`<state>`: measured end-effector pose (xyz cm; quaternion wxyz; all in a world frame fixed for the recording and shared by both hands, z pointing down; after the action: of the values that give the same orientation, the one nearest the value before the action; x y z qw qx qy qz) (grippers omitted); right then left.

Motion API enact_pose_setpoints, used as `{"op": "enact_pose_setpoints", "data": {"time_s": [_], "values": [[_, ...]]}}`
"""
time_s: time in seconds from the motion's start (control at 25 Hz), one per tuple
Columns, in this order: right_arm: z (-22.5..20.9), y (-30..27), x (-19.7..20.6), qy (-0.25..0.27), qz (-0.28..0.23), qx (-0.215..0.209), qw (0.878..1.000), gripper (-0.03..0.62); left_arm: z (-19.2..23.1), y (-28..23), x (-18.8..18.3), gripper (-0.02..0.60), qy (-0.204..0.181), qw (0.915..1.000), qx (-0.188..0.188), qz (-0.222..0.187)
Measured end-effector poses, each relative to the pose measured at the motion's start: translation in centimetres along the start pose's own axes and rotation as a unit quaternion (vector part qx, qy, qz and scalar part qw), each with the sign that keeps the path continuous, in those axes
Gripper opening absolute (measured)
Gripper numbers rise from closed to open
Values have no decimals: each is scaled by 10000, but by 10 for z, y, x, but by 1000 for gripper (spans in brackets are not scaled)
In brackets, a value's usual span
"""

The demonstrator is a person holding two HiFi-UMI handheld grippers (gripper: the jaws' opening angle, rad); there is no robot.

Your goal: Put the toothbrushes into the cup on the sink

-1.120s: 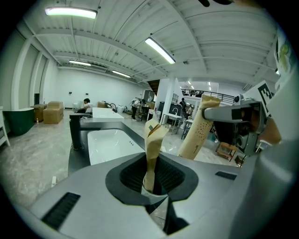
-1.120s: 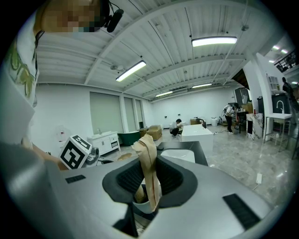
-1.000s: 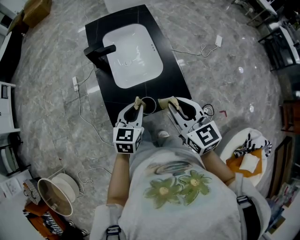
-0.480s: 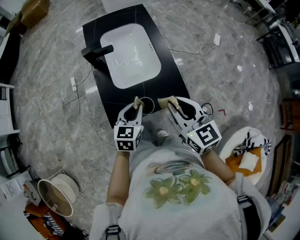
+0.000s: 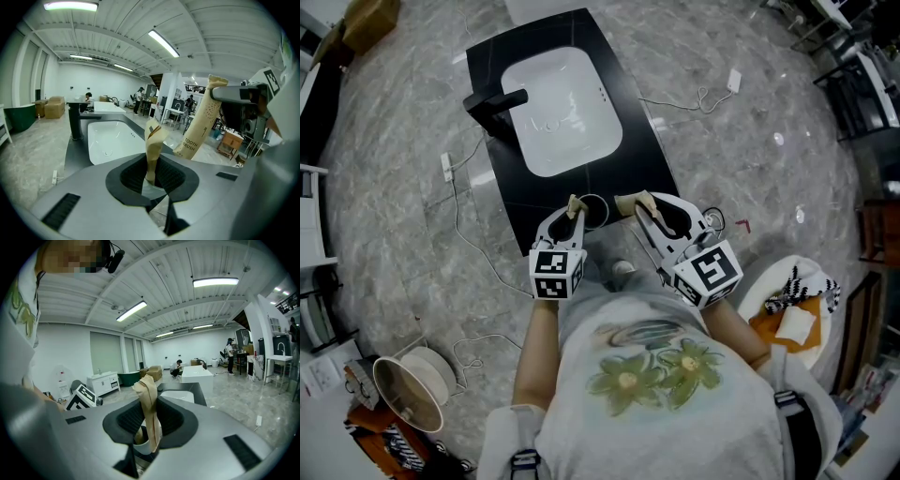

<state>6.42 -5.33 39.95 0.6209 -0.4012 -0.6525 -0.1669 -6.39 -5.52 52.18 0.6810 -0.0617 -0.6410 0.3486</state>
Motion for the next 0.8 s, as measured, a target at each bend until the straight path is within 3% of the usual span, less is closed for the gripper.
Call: {"op": "enact_pose_setpoints", "data": {"time_s": [0.52, 0.8], "values": [[-1, 0, 3, -22, 15, -32, 10000, 91, 1, -1, 2, 66, -92, 9999, -73, 4], [0, 0, 2, -41, -2, -50, 10000, 91, 0, 0, 0, 147, -78, 10000, -37, -12]]}}
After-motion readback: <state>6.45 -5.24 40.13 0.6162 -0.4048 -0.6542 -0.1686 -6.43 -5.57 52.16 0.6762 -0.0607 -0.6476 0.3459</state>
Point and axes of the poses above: the fingertips, and each gripper's own axes: y backward along the fingers, z to its left, x out of its underside, the point moved 2 cm from there along y, backward along the fingers, and after that the axes turned 4 degrees about -x, right-handed, at the moved point
